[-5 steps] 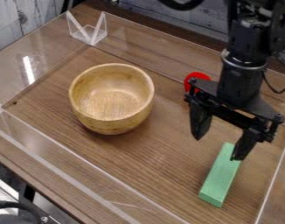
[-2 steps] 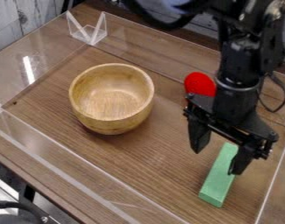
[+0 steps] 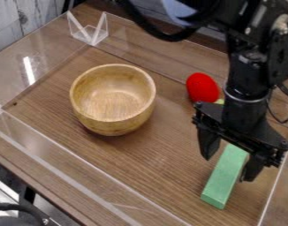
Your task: Put the green block in the brown bowl
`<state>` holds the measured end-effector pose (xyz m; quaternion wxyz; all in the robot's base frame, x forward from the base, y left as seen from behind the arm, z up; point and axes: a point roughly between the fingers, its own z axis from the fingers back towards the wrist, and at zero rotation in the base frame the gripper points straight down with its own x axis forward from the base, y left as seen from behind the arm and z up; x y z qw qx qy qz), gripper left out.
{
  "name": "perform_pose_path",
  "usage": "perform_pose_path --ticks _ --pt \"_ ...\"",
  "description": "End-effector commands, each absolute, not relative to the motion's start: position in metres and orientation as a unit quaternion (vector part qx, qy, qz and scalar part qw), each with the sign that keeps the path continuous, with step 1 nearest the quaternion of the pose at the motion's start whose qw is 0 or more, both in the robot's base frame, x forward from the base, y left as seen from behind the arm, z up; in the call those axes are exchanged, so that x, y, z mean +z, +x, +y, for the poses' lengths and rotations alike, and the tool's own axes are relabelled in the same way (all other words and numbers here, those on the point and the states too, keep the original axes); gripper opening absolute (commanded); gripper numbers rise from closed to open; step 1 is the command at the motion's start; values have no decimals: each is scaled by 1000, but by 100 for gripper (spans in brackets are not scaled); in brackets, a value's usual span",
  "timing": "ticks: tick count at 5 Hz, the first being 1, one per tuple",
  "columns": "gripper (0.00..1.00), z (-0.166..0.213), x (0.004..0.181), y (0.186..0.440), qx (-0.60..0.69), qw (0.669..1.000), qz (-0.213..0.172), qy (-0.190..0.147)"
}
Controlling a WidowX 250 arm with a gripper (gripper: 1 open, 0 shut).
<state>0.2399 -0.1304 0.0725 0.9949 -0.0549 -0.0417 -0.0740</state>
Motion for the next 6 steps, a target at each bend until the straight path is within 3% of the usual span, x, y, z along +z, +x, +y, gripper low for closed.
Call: perform_pose_path --ticks 1,3,5,6 --pt "100 -134 69 243 -45 995 -67 -58" --pt "100 -136 59 249 4 994 -95 -55" --pt "100 -131 75 263 -4 993 -105 -56" --pt "0 -131 71 254 20 992 -106 -61"
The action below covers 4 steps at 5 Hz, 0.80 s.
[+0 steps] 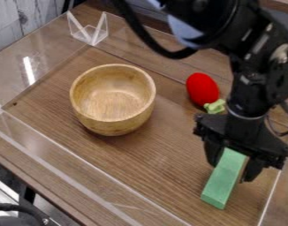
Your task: Put the green block in the brown bowl
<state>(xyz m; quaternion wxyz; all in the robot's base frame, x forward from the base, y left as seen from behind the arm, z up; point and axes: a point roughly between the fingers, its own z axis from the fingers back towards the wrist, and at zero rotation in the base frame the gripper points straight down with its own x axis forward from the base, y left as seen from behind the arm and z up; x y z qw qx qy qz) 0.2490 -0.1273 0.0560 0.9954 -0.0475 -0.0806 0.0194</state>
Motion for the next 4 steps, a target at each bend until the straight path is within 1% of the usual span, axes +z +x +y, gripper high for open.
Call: perform_pose_path --ticks 1,2,3,4 --pt "100 -132 73 246 50 991 -108 -69" --pt "100 -140 77 251 13 992 -103 -73" --pt "100 -143 72 256 -18 992 -99 -74" --pt "100 -126 61 248 -19 993 -87 -73"
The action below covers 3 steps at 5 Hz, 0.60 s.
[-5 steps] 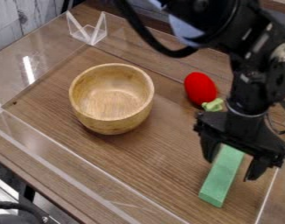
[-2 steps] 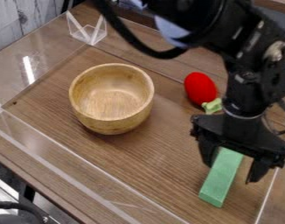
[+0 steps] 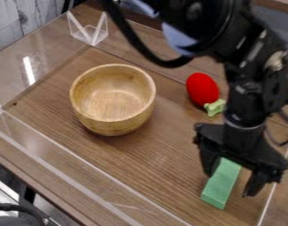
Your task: Put the green block in the brown bowl
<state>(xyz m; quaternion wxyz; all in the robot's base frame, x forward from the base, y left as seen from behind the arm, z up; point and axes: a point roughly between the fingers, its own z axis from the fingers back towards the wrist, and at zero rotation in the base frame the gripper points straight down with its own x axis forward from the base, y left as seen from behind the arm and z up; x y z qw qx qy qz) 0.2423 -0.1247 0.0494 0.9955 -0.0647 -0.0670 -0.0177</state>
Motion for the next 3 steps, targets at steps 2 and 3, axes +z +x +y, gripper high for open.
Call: perform_pose_path --ticks 2,3 --pt "100 -136 49 249 -79 992 -64 -76" --pt "100 -134 39 244 -68 993 -57 -75"
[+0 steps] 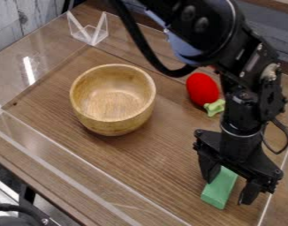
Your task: Put the green block in the brown bowl
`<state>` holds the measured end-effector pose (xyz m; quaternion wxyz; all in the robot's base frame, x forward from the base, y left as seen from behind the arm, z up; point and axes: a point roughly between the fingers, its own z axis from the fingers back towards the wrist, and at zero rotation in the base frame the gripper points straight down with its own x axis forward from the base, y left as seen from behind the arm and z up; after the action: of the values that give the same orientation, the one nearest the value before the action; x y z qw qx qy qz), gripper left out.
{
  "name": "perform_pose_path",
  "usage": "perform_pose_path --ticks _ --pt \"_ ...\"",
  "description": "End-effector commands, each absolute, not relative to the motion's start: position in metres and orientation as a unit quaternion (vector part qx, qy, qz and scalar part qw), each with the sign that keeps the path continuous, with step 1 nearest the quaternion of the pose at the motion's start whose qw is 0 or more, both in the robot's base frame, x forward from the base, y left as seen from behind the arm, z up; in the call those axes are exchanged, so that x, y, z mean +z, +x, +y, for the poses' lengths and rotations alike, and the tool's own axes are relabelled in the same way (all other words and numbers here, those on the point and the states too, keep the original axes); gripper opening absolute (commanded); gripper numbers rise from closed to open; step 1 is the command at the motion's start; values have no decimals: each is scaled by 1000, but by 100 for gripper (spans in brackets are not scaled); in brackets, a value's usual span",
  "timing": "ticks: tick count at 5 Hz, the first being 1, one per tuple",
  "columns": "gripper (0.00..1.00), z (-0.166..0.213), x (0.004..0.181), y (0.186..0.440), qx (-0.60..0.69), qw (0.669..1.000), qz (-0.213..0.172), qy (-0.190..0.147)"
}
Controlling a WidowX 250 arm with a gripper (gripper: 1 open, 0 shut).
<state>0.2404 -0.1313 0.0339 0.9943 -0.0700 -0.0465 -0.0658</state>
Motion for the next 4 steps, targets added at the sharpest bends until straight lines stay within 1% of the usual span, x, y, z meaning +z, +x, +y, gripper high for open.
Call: perform_pose_path --ticks 1,2,3,4 --pt "0 -132 33 238 -56 994 -52 -73" --pt "0 -137 33 237 -50 995 -49 -65" --pt "100 -141 31 238 -61 995 -47 -58" --pt "100 -147 32 231 -51 996 -48 -53"
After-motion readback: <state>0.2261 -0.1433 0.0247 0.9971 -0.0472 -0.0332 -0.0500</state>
